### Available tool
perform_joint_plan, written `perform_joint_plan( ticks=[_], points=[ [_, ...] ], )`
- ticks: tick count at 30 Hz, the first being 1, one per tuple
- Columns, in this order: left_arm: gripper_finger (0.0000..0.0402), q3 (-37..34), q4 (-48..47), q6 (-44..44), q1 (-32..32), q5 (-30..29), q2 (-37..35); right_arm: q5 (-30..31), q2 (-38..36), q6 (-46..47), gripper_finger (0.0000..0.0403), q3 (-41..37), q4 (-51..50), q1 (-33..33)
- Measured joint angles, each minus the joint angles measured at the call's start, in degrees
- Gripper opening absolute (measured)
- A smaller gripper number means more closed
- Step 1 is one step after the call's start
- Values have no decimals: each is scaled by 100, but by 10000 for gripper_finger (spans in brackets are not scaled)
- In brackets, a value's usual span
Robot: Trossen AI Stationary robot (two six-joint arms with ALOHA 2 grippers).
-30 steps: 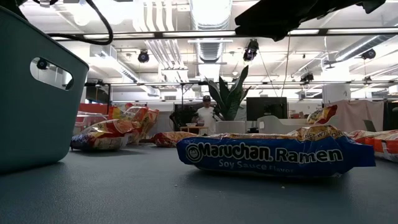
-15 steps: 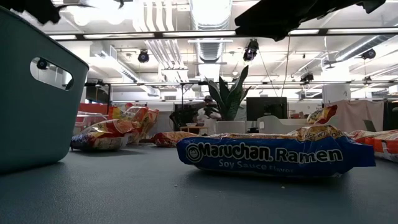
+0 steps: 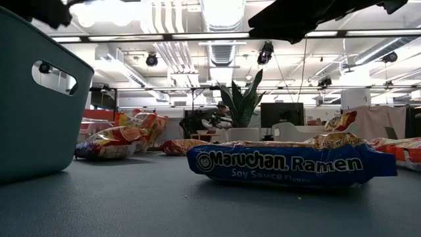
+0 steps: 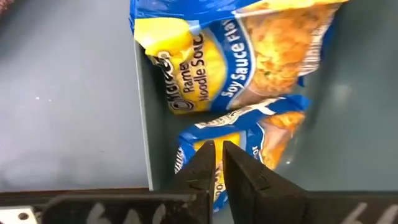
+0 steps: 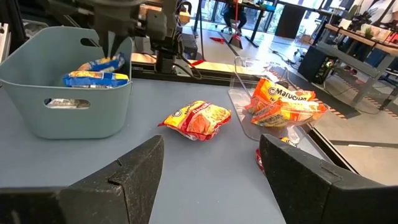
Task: Sort Maruchan noodles
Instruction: Put the blue noodle pack into the blue bin, then adjust the blue noodle pack
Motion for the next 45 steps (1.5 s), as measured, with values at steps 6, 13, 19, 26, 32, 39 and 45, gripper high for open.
perform_joint_plan(
  ticks=[6, 13, 19, 26, 32, 39, 45],
  points=[
    [2, -484, 388, -17, 0, 52, 0, -2, 0, 13, 254, 0, -2, 0],
    [0, -884, 1025, -65, 0, 205, 7, -2, -1, 37, 254, 0, -1, 0],
    [0, -430, 1456, 192, 0, -581, -25, -2, -2, 48, 254, 4, 2, 0],
    [0, -508, 1941, 248, 4, -1338, 79, -2, 0, 50, 254, 4, 0, 0],
    [0, -519, 2565, 221, 4, -1289, 530, -4, -1, 50, 254, 4, 2, 0],
    [0, -383, 2813, 523, 0, -806, 940, -4, 0, 50, 254, 4, 2, 0],
    [0, -86, 2755, 828, 0, -1003, 771, -5, 0, 92, 254, 7, 2, 0]
  ],
)
